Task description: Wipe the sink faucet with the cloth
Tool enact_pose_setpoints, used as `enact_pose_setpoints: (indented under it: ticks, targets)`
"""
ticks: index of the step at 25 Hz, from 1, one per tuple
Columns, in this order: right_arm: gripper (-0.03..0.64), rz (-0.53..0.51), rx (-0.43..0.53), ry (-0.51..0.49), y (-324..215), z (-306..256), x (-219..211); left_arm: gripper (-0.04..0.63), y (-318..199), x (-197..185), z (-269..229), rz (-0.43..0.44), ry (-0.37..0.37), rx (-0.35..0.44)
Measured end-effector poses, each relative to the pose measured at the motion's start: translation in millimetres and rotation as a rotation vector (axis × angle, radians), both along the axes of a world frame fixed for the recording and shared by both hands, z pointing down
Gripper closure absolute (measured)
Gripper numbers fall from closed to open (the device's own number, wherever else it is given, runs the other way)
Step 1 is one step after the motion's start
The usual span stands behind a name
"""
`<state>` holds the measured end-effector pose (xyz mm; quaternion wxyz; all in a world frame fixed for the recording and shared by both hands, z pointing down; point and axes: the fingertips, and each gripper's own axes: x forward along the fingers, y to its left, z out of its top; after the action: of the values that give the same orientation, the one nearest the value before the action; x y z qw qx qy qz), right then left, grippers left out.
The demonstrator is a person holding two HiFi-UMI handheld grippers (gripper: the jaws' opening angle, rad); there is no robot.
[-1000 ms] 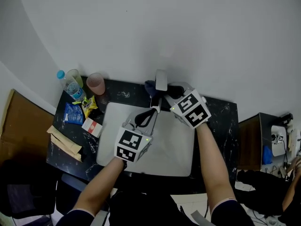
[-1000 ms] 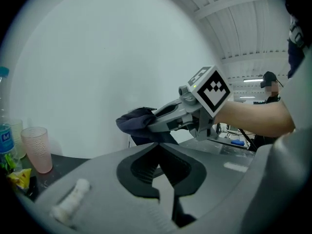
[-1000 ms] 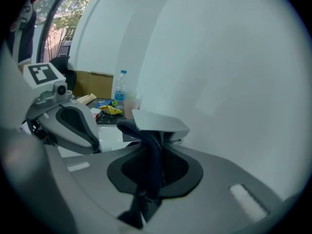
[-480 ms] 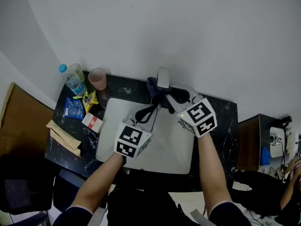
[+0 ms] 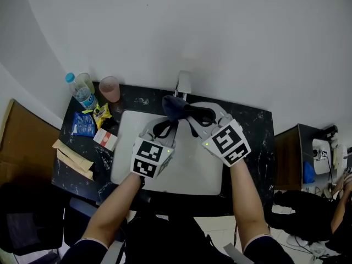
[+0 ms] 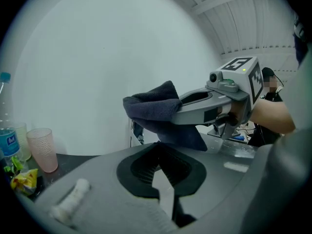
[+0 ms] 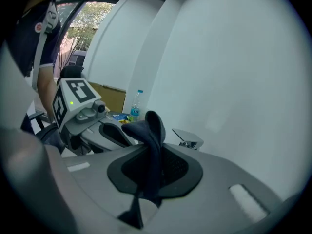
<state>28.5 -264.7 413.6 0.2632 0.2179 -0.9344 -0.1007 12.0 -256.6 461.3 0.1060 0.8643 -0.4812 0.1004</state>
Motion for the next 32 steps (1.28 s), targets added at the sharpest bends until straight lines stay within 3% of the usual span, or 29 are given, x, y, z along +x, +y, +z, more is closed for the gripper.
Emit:
enact_pose_setpoints:
  ticks: [5,9,13,17,20,26,32]
  targets:
    - [0.566,0.021,0.032,0.104,-11.0,19.3,-0.9,0.594,8.6,-1.4,3.2,0.002,-0.008,-0.013]
    - [0.566,0.106,0.029,0.138,-42.4,32.0,4.9,0.594,12.6,-4.5,5.5,0.0,-0.008,-0.02]
    - [0.566,0.146,0.102,0.231,-69.9,35.5,5.4,0.594,15.7,-4.6,10.9,0.004,-0.006,-0.036]
    - [0.566,0.086,0.217,0.388,-73.8,39.5,0.8,0.594,14.4,-4.6,11.2,0.01,-0.001,-0.038]
    - [0.566,0.007,0.23,0.462,-56.9,45.7,-2.5,0.594,14.7,-5.4,10.7,0.01,0.005,-0.04]
    - [0.566,-0.107,0.17,0.484,-15.9,54.0,-7.7,0.594,18.0,-9.3,12.1,0.001,-0.003,-0.053]
    - [0.566,-0.129,0.118,0.444,12.9,55.2,-8.5,0.594,25.9,-20.1,17.6,-0.015,-0.023,-0.079]
